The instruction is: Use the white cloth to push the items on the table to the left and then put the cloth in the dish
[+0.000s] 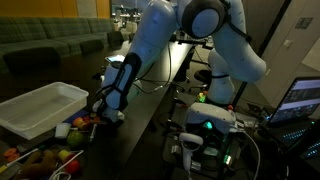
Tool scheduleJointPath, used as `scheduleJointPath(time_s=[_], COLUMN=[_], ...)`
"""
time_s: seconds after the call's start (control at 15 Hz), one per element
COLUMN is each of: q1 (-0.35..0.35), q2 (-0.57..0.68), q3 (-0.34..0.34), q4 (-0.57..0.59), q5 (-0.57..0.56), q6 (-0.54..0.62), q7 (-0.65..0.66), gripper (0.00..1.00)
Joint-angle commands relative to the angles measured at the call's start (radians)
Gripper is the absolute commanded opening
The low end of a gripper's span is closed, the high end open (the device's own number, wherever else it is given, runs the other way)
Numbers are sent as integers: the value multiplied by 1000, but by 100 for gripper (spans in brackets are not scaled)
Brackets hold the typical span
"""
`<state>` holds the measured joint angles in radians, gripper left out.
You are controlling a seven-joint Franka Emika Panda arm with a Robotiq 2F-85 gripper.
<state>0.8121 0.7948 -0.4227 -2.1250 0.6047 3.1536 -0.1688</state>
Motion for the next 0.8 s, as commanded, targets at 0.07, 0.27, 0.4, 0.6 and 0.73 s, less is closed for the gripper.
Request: scheduleJointPath(time_s=[0.07,0.27,0.4,0.6,0.73], q1=[15,-24,-52,-85,-93], q2=[135,189,213,231,240], q3=[-84,-67,-47,-1,32], q4=[179,265,316,390,439], q5=[-223,-351,-403,-458,-486], q6=[-86,-125,-147,-187,-208], q7=[251,386,437,479,498], gripper=[0,0,0,0,0])
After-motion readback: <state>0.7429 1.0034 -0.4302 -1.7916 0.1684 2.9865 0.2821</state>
